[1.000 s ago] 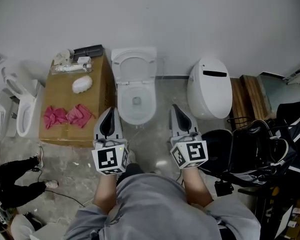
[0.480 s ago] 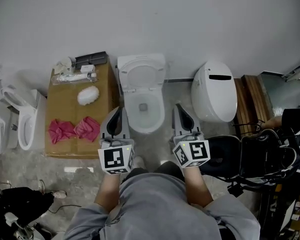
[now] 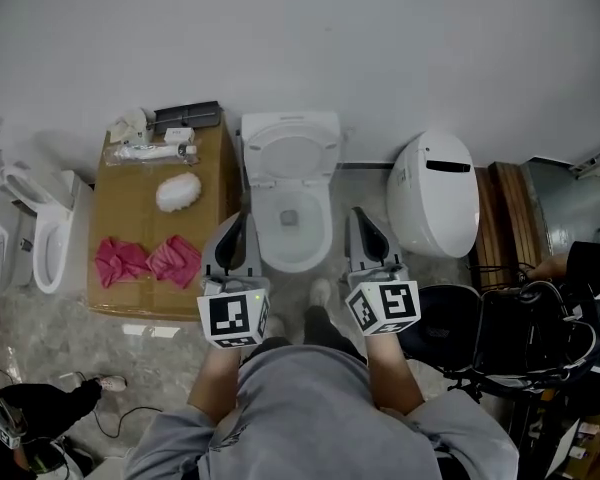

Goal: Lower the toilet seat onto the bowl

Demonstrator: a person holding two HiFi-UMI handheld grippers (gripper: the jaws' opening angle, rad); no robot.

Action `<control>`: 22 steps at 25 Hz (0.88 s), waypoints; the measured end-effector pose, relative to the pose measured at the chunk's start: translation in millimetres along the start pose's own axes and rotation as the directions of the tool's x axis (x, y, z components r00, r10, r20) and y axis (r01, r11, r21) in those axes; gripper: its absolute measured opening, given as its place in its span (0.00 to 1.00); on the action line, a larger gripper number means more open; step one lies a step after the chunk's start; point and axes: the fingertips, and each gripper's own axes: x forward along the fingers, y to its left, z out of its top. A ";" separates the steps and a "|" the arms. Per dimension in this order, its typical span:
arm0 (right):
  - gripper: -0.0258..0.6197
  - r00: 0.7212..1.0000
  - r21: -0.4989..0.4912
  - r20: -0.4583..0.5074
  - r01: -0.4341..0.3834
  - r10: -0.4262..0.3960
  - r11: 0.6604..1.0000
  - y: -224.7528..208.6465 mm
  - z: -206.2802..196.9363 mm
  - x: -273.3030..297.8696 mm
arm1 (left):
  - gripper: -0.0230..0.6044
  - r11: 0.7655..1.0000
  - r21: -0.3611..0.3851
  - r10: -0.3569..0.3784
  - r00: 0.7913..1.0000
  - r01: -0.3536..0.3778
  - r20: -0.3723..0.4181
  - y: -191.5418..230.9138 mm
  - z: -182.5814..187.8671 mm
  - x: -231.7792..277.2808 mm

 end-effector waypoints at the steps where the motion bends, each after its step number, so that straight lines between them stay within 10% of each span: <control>1: 0.04 1.000 0.004 0.000 -0.005 0.005 1.000 -4.1 -1.6 5.3 | 0.04 1.000 0.002 0.004 1.000 -0.004 0.000 -0.7 -0.9 5.6; 22: 0.04 0.992 -0.052 -0.040 -0.124 0.122 0.991 -119.5 -3.0 114.1 | 0.04 0.990 0.031 0.137 0.990 -0.138 0.029 -20.5 15.2 140.0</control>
